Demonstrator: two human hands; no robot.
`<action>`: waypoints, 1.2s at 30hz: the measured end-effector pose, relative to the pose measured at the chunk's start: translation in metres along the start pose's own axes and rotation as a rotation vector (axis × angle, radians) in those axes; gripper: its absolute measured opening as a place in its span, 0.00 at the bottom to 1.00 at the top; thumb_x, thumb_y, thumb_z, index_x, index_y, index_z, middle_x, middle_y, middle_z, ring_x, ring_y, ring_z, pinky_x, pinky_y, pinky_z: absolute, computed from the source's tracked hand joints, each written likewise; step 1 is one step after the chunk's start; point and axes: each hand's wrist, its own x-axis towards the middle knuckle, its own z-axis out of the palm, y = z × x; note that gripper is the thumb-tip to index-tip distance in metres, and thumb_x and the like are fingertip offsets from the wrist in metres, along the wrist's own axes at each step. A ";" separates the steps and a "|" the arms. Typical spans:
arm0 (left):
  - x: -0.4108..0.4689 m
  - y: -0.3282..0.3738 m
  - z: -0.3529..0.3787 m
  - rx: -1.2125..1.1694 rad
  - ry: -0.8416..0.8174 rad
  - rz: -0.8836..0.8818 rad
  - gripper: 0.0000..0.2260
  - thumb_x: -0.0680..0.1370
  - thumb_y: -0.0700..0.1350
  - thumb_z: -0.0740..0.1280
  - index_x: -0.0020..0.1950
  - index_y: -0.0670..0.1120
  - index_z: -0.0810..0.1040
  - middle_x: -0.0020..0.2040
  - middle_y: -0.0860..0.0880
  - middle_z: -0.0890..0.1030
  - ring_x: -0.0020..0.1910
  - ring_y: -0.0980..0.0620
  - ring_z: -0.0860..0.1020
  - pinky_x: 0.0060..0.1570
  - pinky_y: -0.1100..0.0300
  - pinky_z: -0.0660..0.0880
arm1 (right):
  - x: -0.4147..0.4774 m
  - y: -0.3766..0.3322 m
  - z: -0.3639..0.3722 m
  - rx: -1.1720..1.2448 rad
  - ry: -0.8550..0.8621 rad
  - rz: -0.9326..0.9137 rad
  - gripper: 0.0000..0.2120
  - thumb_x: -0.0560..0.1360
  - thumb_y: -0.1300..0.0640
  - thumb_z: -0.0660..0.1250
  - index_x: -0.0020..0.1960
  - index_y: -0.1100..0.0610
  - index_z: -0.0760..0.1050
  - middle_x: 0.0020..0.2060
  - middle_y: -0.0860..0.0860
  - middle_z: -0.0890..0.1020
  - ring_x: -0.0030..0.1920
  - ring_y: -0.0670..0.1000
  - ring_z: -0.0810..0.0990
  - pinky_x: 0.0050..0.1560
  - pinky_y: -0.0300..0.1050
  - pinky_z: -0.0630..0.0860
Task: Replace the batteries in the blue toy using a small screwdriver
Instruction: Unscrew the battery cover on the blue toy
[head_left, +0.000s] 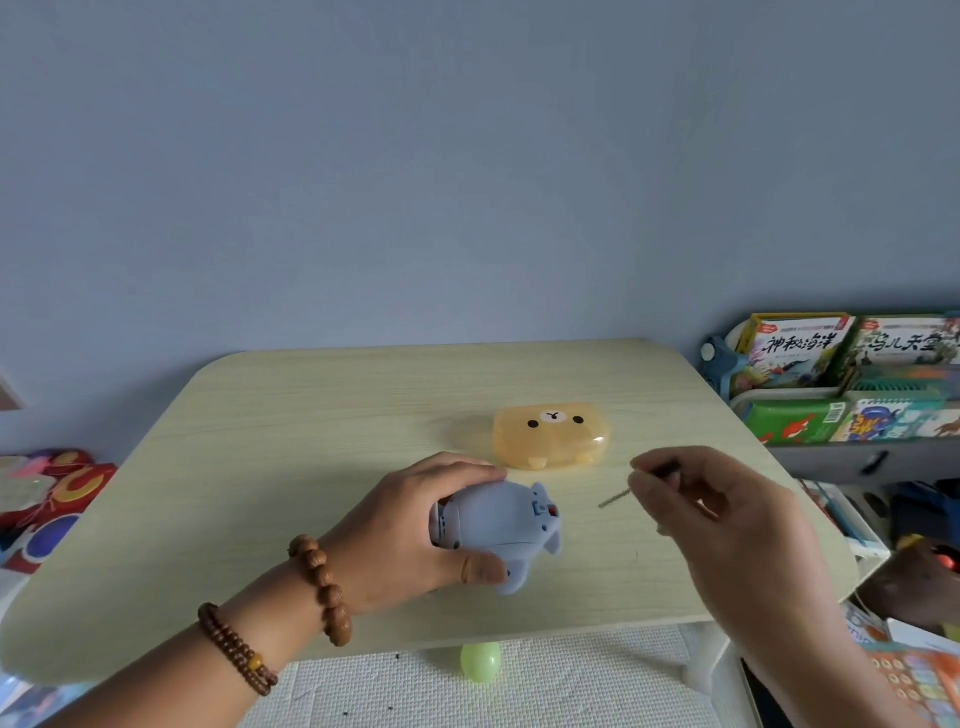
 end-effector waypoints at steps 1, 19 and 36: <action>0.000 -0.001 0.000 -0.018 0.001 -0.006 0.36 0.62 0.63 0.80 0.68 0.58 0.76 0.65 0.63 0.75 0.66 0.64 0.73 0.64 0.64 0.73 | 0.001 -0.004 0.000 0.038 -0.023 -0.012 0.06 0.74 0.57 0.74 0.42 0.47 0.83 0.32 0.43 0.83 0.32 0.44 0.80 0.31 0.27 0.71; 0.002 0.000 0.002 -0.039 -0.006 -0.005 0.37 0.62 0.62 0.81 0.69 0.55 0.76 0.65 0.63 0.75 0.65 0.65 0.73 0.64 0.65 0.72 | 0.012 -0.002 0.043 0.251 -0.143 -0.011 0.09 0.80 0.62 0.68 0.42 0.54 0.82 0.37 0.52 0.88 0.39 0.52 0.87 0.45 0.48 0.86; 0.001 0.002 0.001 -0.041 0.004 -0.029 0.37 0.61 0.64 0.79 0.68 0.58 0.76 0.65 0.64 0.76 0.65 0.64 0.74 0.65 0.60 0.73 | 0.021 -0.006 0.041 0.004 -0.184 -0.257 0.16 0.79 0.58 0.67 0.65 0.47 0.79 0.46 0.39 0.87 0.47 0.40 0.86 0.48 0.35 0.81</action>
